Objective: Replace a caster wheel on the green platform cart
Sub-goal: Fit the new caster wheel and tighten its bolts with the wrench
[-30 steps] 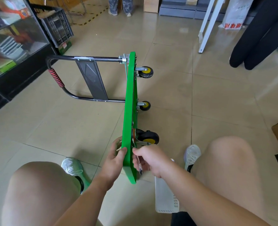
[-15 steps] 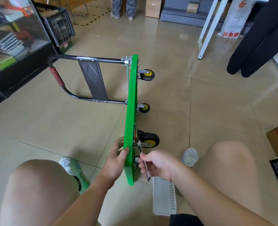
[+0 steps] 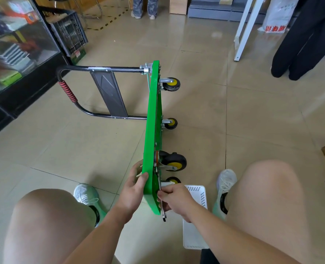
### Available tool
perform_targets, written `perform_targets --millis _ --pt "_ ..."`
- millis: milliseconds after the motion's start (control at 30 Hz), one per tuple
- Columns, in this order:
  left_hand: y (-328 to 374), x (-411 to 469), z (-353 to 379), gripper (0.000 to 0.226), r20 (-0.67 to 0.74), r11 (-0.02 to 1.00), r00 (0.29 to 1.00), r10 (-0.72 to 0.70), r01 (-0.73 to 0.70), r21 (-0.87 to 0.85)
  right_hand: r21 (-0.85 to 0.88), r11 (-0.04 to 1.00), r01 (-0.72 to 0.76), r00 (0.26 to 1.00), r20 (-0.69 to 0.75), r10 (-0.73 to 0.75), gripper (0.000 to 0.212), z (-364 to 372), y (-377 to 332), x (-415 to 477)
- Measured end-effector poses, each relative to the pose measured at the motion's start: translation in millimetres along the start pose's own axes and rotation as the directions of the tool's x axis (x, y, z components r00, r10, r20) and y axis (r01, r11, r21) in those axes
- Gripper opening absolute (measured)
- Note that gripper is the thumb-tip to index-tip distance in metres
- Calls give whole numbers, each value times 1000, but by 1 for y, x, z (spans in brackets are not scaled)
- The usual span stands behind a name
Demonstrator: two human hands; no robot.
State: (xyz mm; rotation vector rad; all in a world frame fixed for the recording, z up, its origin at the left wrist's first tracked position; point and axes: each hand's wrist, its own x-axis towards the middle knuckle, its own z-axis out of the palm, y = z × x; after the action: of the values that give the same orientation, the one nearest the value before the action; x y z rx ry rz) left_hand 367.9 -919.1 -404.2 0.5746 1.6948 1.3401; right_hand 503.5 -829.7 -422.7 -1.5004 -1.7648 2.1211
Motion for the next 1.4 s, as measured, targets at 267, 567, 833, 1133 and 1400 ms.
perform_targets --millis 267,567,833,1133,1400 --pt "-1 0 1 35 -14 1000 1000 2 -2 -1 -59 994 90 996 -13 -91 18 5 7 9" --pt "0 -1 1 36 -6 1000 1000 -1 1 1 -25 993 114 993 -26 -115 18 6 12 10" --pt "-1 -2 1 36 -2 1000 1000 3 -3 9 53 995 83 996 -17 -83 20 3 7 2" --pt "-3 0 1 34 -6 1000 1000 20 -20 0 35 995 92 996 -16 -91 24 4 -4 2" --pt "-5 2 0 33 3 1000 1000 13 -13 5 64 997 -51 998 -39 54 28 4 -31 -8"
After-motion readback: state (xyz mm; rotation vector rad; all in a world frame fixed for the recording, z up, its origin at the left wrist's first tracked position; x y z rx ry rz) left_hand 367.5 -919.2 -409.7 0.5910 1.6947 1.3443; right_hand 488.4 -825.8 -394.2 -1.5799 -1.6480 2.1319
